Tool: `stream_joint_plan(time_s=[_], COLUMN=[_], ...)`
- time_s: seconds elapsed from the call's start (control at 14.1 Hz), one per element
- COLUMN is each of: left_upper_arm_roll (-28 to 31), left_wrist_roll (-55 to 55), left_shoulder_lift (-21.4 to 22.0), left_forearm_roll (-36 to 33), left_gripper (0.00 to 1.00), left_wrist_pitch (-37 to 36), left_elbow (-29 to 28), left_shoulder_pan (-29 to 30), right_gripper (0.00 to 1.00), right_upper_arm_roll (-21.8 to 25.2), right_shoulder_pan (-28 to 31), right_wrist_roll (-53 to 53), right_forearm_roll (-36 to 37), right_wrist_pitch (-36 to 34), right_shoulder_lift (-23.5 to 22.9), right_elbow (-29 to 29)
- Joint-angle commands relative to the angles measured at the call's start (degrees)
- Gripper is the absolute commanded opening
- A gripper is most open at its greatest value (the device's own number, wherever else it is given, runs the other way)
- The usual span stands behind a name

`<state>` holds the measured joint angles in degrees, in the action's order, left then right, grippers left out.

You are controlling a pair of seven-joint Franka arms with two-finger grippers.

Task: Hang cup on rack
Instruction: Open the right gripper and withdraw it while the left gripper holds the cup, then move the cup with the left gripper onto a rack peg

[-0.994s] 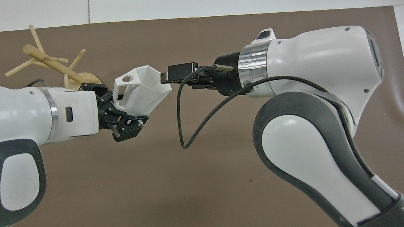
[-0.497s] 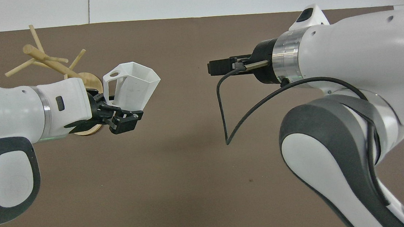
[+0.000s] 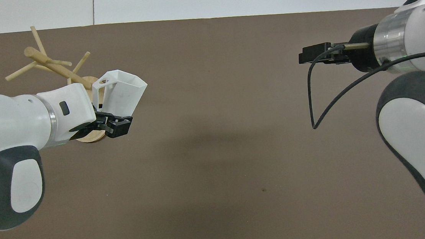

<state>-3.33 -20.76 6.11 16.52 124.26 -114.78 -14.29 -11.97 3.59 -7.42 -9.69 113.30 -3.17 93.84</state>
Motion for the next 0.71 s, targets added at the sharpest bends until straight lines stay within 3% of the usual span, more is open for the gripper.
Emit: stream_joint_plan(time_s=[0.0, 0.21, 0.43, 0.64], left_upper_arm_roll=[-0.4, -0.4, -0.4, -0.3], left_wrist_roll=[3.4, 5.7, 9.4, 9.8], left_shoulder_lift=[-0.7, -3.1, -4.7, -6.8], left_forearm_roll=[-1.1, -1.1, -1.1, -2.4], left_gripper=[0.00, 0.00, 0.00, 0.00], left_wrist_pitch=[3.0, 4.3, 7.1, 7.7], left_elbow=[-1.5, -1.3, -0.7, 1.1], left_shoulder_pan=[2.4, 4.0, 4.0, 4.2], right_gripper=[1.00, 1.00, 1.00, 1.00], right_upper_arm_roll=[2.1, 5.9, 6.4, 7.8], right_shoulder_pan=[0.2, 0.2, 0.3, 0.3], right_wrist_roll=[1.0, 3.1, 3.1, 3.1], right_forearm_roll=[7.8, 11.0, 15.5, 15.5], right_wrist_pitch=[-2.5, -3.8, -6.7, -7.4], right_shoulder_lift=[1.9, 2.1, 2.5, 3.2], right_elbow=[1.2, 1.2, 1.3, 2.7])
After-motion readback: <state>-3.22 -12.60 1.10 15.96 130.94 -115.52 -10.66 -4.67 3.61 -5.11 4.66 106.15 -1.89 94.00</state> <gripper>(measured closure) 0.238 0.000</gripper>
